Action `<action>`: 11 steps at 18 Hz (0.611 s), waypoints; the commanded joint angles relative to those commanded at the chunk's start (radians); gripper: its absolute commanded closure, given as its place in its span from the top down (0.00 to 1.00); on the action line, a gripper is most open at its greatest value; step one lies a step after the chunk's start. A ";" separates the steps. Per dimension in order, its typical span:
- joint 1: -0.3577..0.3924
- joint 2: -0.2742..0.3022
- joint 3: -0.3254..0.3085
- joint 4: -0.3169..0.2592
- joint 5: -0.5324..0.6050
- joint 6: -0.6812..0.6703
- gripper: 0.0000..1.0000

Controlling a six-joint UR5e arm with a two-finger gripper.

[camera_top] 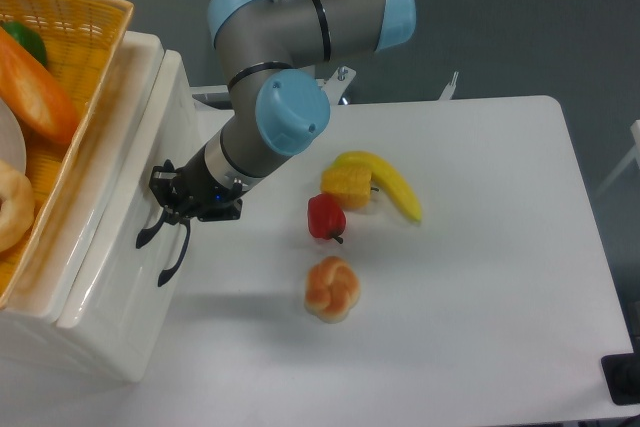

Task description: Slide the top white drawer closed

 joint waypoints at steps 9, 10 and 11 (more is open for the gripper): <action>0.201 -0.020 0.028 0.209 0.162 0.026 1.00; 0.225 -0.018 0.031 0.212 0.187 0.032 1.00; 0.248 -0.020 0.038 0.216 0.207 0.052 1.00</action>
